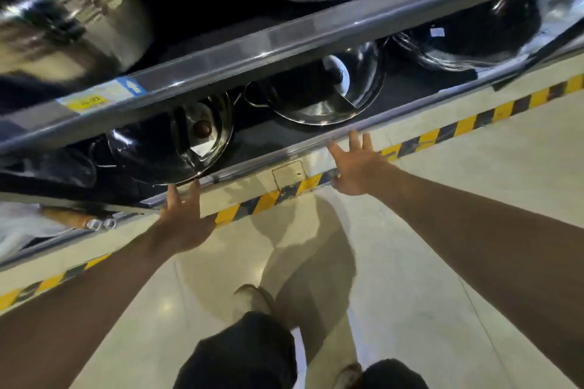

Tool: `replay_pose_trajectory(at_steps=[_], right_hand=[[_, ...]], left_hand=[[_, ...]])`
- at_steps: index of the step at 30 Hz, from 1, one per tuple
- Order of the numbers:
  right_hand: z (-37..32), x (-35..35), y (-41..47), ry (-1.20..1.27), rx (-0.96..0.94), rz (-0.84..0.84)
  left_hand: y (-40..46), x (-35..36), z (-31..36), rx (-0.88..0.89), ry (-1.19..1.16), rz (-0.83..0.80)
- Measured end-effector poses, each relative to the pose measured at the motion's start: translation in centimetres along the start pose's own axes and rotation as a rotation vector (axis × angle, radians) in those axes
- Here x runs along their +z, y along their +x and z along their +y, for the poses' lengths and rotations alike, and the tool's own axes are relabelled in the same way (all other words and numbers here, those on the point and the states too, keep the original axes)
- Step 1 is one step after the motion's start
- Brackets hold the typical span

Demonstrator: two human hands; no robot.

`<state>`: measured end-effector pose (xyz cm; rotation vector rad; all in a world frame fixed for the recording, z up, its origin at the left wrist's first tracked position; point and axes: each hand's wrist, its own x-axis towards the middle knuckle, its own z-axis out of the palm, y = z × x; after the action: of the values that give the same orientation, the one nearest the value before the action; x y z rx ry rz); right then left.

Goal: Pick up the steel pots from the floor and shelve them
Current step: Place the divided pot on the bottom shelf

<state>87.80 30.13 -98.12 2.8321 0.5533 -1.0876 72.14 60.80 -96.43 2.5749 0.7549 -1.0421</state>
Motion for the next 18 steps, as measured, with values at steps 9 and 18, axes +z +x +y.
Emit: replay_pose_trajectory(at_steps=[9, 18], right_hand=[[8.0, -10.0, -15.5, 0.174, -0.056, -0.003], [27.6, -16.8, -20.3, 0.247, -0.120, 0.159]], left_hand=[[-12.5, -6.5, 11.5, 0.084, 0.015, -0.087], [-19.5, -9.7, 32.8, 0.112, -0.098, 0.005]])
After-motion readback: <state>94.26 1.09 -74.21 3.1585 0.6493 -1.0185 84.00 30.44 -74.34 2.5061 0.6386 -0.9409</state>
